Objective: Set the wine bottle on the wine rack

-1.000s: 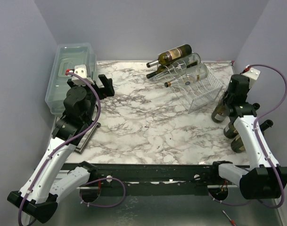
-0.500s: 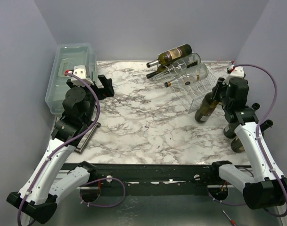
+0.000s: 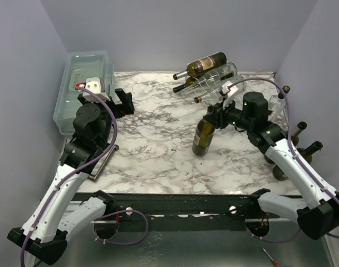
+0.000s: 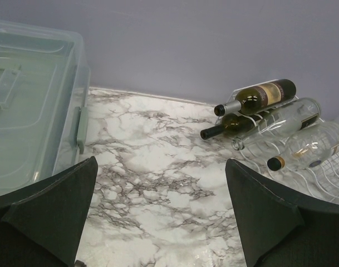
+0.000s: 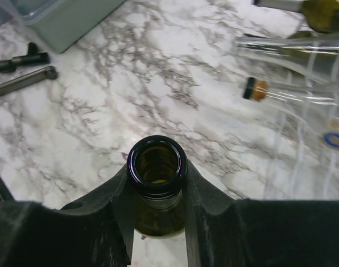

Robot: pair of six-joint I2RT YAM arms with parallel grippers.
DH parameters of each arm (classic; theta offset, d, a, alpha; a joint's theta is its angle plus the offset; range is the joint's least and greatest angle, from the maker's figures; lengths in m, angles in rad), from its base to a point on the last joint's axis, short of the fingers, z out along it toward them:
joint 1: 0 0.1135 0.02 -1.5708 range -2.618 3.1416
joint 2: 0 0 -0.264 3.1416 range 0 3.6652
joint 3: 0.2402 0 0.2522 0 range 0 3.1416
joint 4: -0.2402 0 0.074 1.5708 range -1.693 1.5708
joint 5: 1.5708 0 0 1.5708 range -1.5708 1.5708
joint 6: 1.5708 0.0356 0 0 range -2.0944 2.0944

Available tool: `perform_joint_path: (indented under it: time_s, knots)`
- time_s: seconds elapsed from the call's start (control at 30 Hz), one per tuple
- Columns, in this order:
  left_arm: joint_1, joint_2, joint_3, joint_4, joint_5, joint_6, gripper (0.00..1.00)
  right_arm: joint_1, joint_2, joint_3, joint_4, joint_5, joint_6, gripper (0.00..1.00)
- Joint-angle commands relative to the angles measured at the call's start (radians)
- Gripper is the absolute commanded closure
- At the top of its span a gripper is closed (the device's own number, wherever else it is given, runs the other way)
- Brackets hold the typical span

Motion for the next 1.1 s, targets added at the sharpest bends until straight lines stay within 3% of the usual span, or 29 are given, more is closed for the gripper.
perform_joint_path:
  time_s: [0.0, 0.1, 0.23, 0.33, 0.63, 1.07]
  knots:
    - [0.001, -0.023, -0.008, 0.013, -0.033, 0.006, 0.01, 0.133, 0.082, 0.070, 0.163, -0.043, -0.023, 0.99]
    - [0.012, -0.031, -0.006, 0.009, -0.060, 0.017, 0.01, 0.257, 0.150, 0.107, 0.204, 0.122, -0.057, 0.99]
    - [0.029, -0.087, -0.024, 0.003, -0.264, 0.006, 0.01, 0.391, 0.232, 0.122, 0.304, 0.327, -0.179, 0.99]
    - [0.039, -0.123, -0.037, 0.008, -0.335, -0.017, 0.01, 0.452, 0.307, 0.162, 0.380, 0.470, -0.299, 0.99]
    - [0.118, -0.169, -0.047, 0.008, -0.443, -0.040, 0.01, 0.524, 0.520, 0.240, 0.623, 0.647, -0.607, 1.00]
    - [0.147, -0.192, -0.047, 0.013, -0.456, -0.028, 0.01, 0.596, 0.808, 0.371, 0.712, 0.820, -0.925, 0.99]
